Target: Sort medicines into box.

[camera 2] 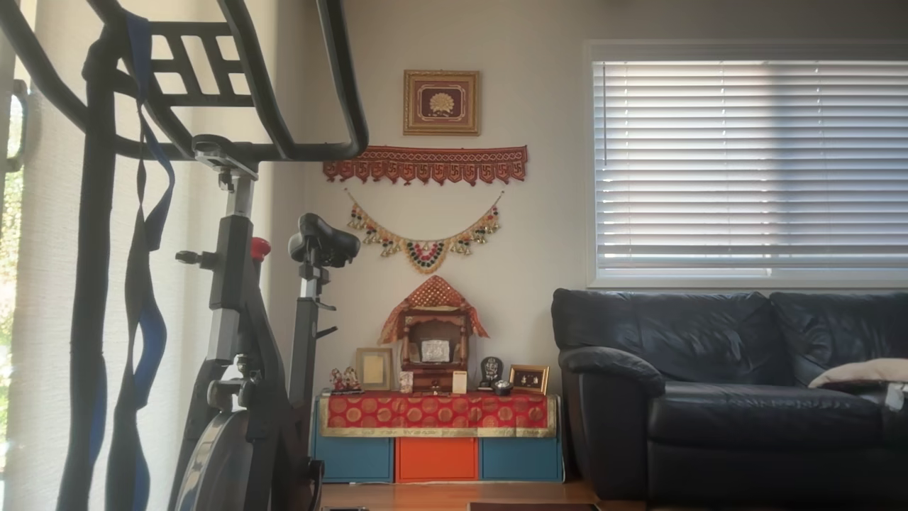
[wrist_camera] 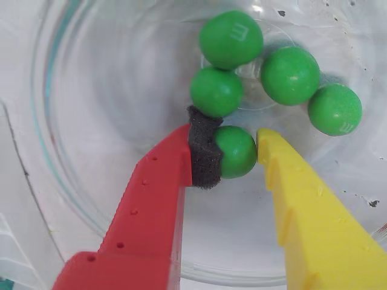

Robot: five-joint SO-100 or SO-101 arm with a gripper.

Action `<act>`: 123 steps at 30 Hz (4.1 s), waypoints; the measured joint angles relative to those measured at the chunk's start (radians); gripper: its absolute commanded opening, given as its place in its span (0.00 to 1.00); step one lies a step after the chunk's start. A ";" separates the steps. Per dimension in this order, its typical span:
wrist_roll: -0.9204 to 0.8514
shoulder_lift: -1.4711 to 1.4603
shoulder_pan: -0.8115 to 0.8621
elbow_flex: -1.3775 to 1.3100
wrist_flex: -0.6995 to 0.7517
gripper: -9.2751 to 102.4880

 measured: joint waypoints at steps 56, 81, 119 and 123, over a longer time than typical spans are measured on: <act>0.457 -0.268 -0.552 -0.652 0.318 0.09; 0.525 -0.322 -0.577 -0.721 0.218 0.09; 0.529 -0.232 -0.577 -0.545 0.077 0.28; 0.526 -0.232 -0.577 -0.545 0.077 0.27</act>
